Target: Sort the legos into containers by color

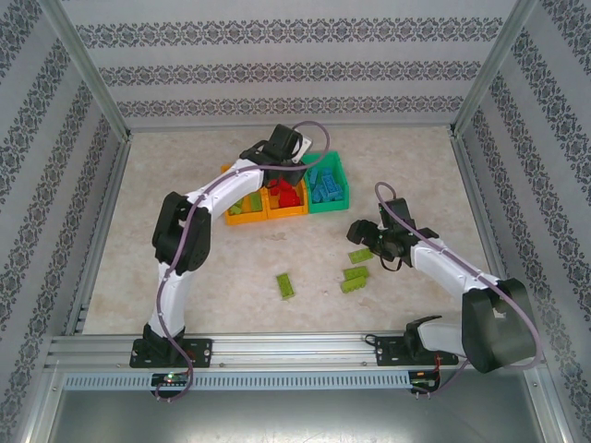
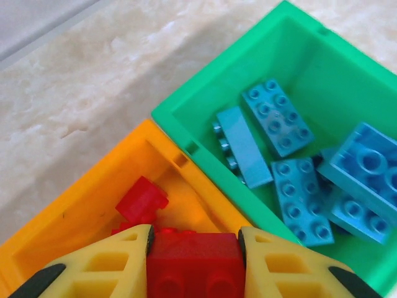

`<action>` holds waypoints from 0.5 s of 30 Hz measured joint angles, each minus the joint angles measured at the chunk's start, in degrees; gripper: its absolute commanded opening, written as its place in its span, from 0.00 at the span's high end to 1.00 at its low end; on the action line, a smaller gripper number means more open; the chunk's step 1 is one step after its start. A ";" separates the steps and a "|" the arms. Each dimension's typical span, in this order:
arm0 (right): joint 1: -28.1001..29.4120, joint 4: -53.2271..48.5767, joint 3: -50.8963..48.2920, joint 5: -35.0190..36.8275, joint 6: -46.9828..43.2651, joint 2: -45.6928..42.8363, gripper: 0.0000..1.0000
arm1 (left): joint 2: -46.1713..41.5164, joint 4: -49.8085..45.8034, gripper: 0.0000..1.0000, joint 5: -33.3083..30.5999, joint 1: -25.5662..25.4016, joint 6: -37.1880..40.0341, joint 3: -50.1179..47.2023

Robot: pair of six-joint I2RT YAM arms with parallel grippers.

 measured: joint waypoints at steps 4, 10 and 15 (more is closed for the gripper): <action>0.79 -1.55 0.00 1.05 1.09 -0.37 0.21 | 3.50 -0.96 0.78 -1.07 1.20 -2.51 3.17; 2.69 -5.22 0.00 1.53 2.95 -0.37 0.21 | 4.74 -1.29 0.66 -2.21 2.12 -5.49 3.78; 2.89 -6.45 0.00 1.64 4.26 -0.24 0.21 | 4.72 -1.22 0.51 -2.51 2.21 -7.10 3.87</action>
